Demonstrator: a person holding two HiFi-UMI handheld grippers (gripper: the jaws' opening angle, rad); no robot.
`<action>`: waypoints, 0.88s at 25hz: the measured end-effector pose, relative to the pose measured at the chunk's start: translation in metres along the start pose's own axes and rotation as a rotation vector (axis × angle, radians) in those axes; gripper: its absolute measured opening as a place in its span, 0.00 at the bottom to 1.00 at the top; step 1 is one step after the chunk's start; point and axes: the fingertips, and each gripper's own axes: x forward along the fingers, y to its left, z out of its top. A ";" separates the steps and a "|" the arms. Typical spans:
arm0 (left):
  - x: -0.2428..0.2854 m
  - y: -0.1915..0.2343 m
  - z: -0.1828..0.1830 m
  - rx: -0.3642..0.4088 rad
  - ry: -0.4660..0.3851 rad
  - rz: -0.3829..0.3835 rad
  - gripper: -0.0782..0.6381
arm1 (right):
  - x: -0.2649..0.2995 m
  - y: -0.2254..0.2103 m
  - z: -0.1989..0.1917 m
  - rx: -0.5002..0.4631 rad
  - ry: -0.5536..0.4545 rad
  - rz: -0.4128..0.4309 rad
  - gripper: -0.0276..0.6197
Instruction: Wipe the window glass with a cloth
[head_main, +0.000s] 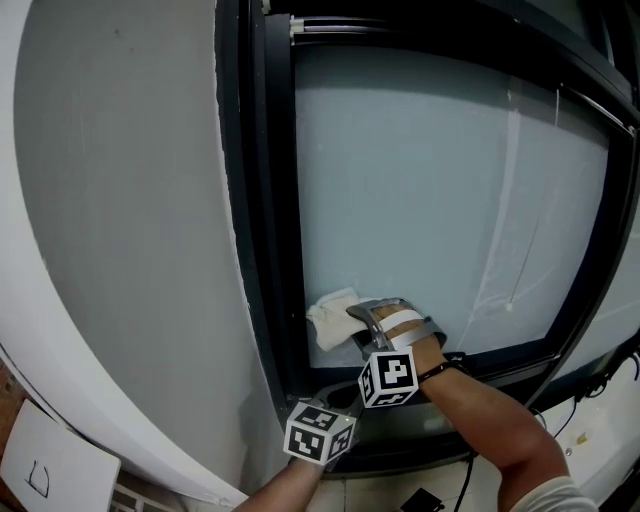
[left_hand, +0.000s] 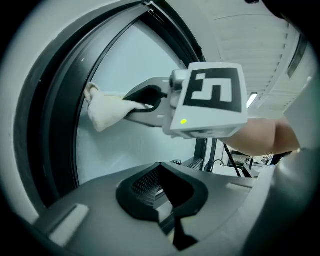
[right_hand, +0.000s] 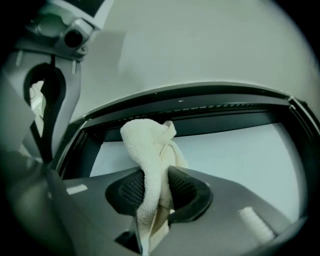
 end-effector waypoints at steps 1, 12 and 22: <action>0.001 0.000 0.003 0.001 0.000 -0.001 0.13 | -0.009 -0.009 -0.003 -0.009 -0.005 -0.012 0.21; 0.037 -0.039 0.068 0.086 -0.055 -0.082 0.13 | -0.089 -0.202 -0.050 -0.130 0.079 -0.369 0.21; 0.056 -0.054 0.092 0.076 -0.082 -0.113 0.13 | -0.113 -0.342 -0.082 -0.248 0.211 -0.637 0.21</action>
